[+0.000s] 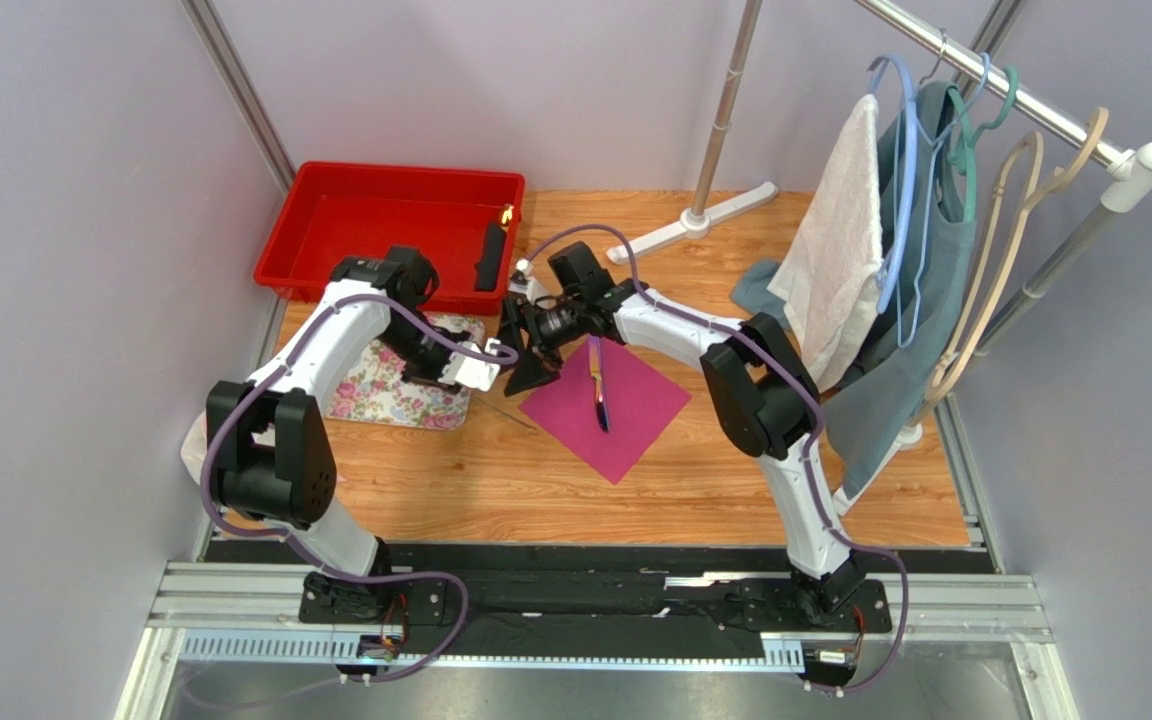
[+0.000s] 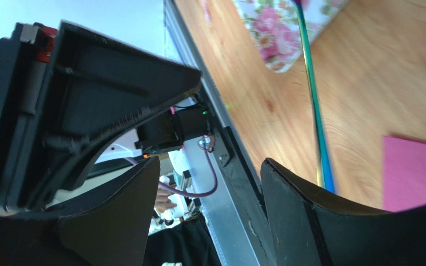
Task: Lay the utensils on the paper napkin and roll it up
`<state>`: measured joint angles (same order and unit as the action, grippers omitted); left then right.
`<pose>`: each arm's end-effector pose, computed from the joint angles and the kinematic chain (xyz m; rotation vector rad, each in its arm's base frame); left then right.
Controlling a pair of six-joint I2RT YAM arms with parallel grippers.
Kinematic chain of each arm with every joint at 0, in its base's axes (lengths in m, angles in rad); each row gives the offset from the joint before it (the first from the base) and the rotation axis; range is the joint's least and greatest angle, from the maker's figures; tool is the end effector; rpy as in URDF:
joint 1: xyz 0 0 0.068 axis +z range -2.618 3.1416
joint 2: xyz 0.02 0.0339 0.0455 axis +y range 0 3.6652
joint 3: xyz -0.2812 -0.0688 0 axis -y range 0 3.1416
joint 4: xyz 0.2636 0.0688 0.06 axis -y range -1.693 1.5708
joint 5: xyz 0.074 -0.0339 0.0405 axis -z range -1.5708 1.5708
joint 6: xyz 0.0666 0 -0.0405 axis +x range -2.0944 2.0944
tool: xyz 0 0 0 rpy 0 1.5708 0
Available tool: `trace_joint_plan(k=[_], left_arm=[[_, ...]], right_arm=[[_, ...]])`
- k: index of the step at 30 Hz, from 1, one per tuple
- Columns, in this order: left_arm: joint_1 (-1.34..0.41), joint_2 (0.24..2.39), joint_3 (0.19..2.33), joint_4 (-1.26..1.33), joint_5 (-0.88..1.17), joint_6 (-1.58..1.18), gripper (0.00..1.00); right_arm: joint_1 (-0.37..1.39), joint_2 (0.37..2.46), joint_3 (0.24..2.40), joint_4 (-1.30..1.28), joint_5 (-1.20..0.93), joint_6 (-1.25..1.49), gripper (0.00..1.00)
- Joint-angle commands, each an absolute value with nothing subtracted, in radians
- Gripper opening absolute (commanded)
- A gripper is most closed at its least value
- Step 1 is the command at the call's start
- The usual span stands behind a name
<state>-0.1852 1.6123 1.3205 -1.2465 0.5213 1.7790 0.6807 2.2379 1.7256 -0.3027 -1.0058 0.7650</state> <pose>0.2943 -0.0889 0.2444 2.2582 1.4936 -0.4732 0.3752 0.3762 0.1777 0.4355 -2.4947 -1.6704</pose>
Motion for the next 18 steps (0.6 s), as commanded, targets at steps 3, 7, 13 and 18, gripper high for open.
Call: trace_joint_plan(k=[3,7,13,18], left_arm=[[-0.158,1.603,1.279,-1.204,0.653,1.782,0.68],[-0.201,1.627,1.250,-1.152,0.661,1.779,0.70],[-0.259,1.707,1.235,-1.108,0.627,1.735,0.69],[-0.293,1.741,1.212,-1.055,0.583,1.700,0.66]], right_arm=[[0.623,2.163,1.707,-0.414,-0.934,0.657,0.70],[0.595,2.146,1.690,-0.442,-0.936,0.640,0.70],[0.542,2.100,1.657,-0.471,-0.942,0.617,0.69],[0.520,2.076,1.629,-0.505,-0.943,0.591,0.69]])
